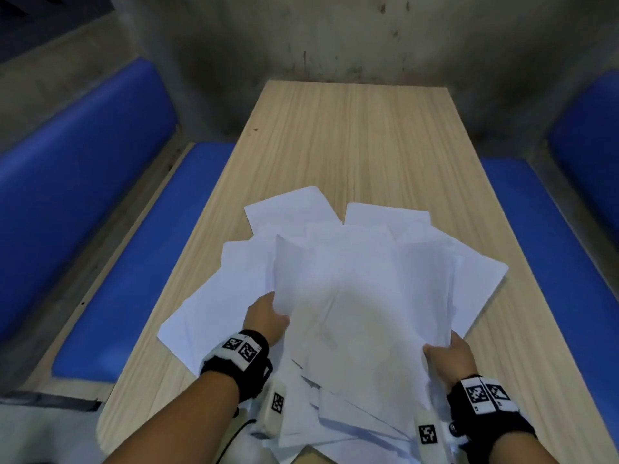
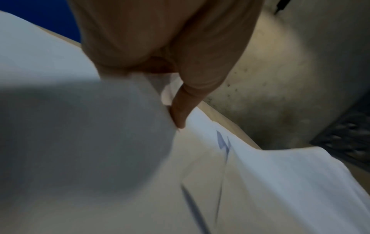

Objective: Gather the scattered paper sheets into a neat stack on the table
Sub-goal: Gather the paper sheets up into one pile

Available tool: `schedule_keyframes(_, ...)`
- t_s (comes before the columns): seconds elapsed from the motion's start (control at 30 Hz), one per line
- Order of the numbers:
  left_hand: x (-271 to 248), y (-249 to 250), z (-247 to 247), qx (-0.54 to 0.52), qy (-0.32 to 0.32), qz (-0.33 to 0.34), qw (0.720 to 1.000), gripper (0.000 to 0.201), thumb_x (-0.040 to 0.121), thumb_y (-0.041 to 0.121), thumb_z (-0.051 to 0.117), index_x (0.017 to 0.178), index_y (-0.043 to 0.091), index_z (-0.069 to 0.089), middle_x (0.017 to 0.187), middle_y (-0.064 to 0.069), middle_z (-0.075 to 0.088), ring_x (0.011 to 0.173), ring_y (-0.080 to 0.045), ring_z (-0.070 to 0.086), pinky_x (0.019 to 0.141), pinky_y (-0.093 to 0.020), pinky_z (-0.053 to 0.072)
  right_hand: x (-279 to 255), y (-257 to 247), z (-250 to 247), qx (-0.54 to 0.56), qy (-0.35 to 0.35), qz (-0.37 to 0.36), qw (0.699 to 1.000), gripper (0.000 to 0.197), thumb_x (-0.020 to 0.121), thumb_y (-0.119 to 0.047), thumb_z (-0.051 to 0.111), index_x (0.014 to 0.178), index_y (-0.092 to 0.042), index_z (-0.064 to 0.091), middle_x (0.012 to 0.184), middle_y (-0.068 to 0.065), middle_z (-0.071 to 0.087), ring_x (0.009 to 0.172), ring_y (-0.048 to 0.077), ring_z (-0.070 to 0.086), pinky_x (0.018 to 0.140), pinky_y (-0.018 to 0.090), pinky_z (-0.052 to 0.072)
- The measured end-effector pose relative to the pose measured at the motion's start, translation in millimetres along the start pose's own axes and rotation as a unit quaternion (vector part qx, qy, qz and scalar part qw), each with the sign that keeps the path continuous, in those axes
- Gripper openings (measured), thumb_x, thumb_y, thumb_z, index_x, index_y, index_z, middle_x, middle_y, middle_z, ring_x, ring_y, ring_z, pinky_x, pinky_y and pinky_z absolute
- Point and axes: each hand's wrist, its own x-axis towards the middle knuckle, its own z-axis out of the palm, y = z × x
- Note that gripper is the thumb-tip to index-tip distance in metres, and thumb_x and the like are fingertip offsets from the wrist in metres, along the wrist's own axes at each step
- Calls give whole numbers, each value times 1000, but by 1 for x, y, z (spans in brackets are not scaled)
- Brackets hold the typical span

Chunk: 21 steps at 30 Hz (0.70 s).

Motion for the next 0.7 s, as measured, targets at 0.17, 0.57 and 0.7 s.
schedule_keyframes(0.17,-19,6,8,-85,-43,53,994,64,82,2,53,140,22,36,110,-1,58,95,-21,55,83,-27,45,1,3,1,-1,-2,-3,1000,22,78,5,47,96,2,60,78,18,60,71,32,54,66,32,45)
schedule_keyframes(0.57,59,28,-48,331,-32,34,942,36,81,20,58,114,7,58,129,-10,56,121,-31,51,93,-40,42,-3,14,-14,44,6,2,999,25,81,8,47,99,-5,59,91,18,64,87,35,60,82,36,46)
schedule_keyframes(0.7,74,7,-47,341,-72,32,937,57,81,26,60,133,6,47,152,-2,26,135,-30,33,105,-46,39,-5,12,-16,58,4,6,998,24,81,10,47,97,-6,57,89,16,62,85,33,58,81,33,44)
